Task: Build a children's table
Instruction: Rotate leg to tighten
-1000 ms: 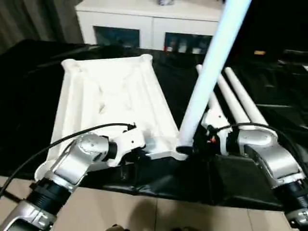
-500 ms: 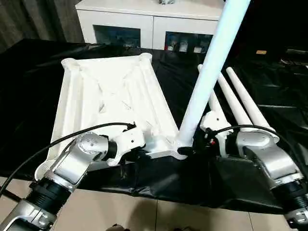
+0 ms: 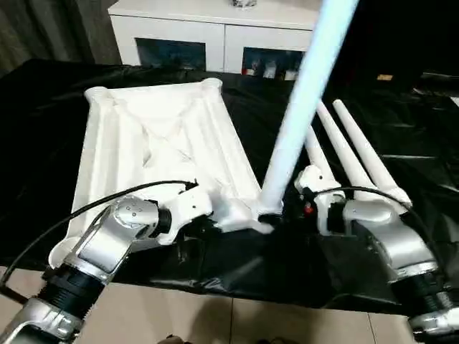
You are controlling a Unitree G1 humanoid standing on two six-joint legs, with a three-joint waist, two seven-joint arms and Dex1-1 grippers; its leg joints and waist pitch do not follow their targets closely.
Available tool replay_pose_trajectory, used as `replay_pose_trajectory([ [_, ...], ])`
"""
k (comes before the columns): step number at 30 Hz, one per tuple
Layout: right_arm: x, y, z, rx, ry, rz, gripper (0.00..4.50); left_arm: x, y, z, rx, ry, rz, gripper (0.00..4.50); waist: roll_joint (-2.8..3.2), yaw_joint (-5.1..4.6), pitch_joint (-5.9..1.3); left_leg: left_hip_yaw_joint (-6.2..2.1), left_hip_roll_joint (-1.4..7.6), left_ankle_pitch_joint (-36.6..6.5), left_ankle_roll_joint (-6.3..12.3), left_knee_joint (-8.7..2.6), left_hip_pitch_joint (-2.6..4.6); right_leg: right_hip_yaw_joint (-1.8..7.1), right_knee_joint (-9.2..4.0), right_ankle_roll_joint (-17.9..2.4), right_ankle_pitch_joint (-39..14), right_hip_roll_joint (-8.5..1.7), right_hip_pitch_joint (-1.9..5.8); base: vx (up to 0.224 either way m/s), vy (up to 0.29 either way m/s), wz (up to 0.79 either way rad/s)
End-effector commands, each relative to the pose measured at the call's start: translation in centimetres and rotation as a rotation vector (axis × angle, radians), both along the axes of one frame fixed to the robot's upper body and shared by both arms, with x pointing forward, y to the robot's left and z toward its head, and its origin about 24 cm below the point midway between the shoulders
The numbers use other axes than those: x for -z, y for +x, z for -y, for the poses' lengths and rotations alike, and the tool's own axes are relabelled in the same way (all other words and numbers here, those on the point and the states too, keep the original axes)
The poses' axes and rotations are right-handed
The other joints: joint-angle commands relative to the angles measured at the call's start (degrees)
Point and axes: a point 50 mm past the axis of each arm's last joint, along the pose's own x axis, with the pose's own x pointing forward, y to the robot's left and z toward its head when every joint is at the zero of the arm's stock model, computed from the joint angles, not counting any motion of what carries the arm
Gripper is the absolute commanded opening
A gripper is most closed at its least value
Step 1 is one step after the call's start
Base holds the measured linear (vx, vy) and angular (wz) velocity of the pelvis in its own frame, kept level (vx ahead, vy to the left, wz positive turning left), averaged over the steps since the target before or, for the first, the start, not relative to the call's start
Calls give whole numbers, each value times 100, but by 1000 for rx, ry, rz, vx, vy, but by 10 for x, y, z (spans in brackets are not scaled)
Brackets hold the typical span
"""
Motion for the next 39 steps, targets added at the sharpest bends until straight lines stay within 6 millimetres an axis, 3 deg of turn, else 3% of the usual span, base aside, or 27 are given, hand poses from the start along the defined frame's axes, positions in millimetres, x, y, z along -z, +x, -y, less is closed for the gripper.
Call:
replay_pose_trajectory([
  [1, 12, 5, -14, 136, 67, -51, 270, -8, 9, 26, -68, -117, 46, 0, -29, 4, -375, -255, 464, -1062, 29, -496, 61, 384, -423, -1162, -1749, -466, 277, 0, 0, 0],
  [5, 21, 15, -23, 326, 47, -46, 270, -3, 18, 38, -176, -105, 67, 0, -12, -58, -353, -255, 439, -1285, -73, -502, 90, 380, -509, -981, -2191, -441, 231, 0, 0, 0],
  [7, 27, 22, -34, 496, 69, -69, 270, 0, 26, 49, -275, -96, 87, 0, -1, -53, -354, -283, 425, -1490, -133, -505, 107, 364, -559, -815, -2648, -481, 249, 0, 0, 0],
  [9, 30, 25, -47, 585, 102, -96, 269, 0, 31, 57, -345, -97, 95, 0, 1, -87, -341, -289, 409, -1697, -169, -502, 154, 339, -618, -675, -3051, -473, 206, 0, 0, 0],
  [10, 30, 27, -59, 603, 91, -82, 269, -1, 34, 63, -378, -85, 113, 0, 3, -72, -356, -311, 420, -1687, -165, -516, 145, 328, -621, -614, -3052, -482, 228, 0, 0, 0],
  [13, 29, 29, -69, 595, 81, -61, 269, -1, 35, 66, -380, -66, 131, 0, 12, -86, -358, -310, 428, -1698, -149, -539, 129, 330, -614, -599, -2830, -466, 222, 0, 0, 0],
  [15, 19, 29, -79, 505, 126, -17, 269, -2, 36, 66, -370, -55, 148, 0, 22, -83, -369, -307, 435, -1663, -115, -552, 114, 337, -591, -627, -2588, -464, 238, 0, 0, 0],
  [16, 13, 29, -84, 448, 166, -3, 339, -2, 35, 64, -359, -45, 154, 0, 26, -79, -377, -302, 443, -1626, -98, -557, 111, 345, -571, -681, -2397, -459, 245, 0, 0, 0],
  [19, 9, 32, -76, 447, 109, 69, 345, -2, 33, 58, -339, -38, 145, 0, 13, -80, -382, -299, 438, -1502, -34, -555, 62, 354, -523, -809, -2112, -474, 286, 0, 0, 0],
  [21, 6, 34, -68, 456, 94, 94, 375, -2, 30, 52, -331, -22, 144, 0, 20, -99, -396, -296, 444, -1352, 18, -542, 50, 365, -501, -886, -1945, -482, 299, 0, 0, 0],
  [23, -2, 36, -49, 445, 56, 143, 388, -1, 24, 39, -283, -1, 124, 0, 26, -89, -402, -302, 449, -1190, 61, -536, 49, 357, -472, -957, -1751, -474, 317, 0, 0, 0],
  [25, -8, 33, -29, 358, -11, 180, 391, 1, 14, 26, -207, 34, 87, 0, 34, -96, -432, -276, 459, -827, 217, -504, 40, 361, -386, -1123, -1155, -448, 322, 0, 0, 0],
  [28, -12, 28, -20, 280, -7, 175, 391, 1, 9, 19, -159, 51, 69, 0, 51, -61, -437, -246, 460, -469, 451, -472, 39, 366, -304, -1354, -528, -426, 322, 0, 0, 0],
  [33, -19, 14, -3, 54, -17, 176, 391, -4, -5, 8, -10, 32, 34, 0, 61, 4, -416, -240, 482, -713, 427, -488, 73, 372, -317, -1437, -683, -436, 322, 0, 0, 0],
  [34, -20, 6, 0, -61, -15, 146, 391, -7, -10, 6, 34, 16, 5, 0, 63, 3, -405, -237, 482, -774, 411, -496, 79, 369, -330, -1443, -746, -430, 316, 0, 0, 0],
  [35, -20, 3, 1, -96, -15, 135, 391, -8, -11, 5, 47, 17, 4, 0, 67, 27, -397, -235, 489, -919, 355, -499, 106, 369, -347, -1411, -898, -424, 301, 0, 0, 0],
  [39, -20, -2, 3, -188, -4, 83, 391, -9, -12, 4, 64, 23, -8, 0, 40, 22, -369, -242, 488, -1186, 207, -522, 100, 385, -407, -1341, -1386, -441, 301, 0, 0, 0],
])
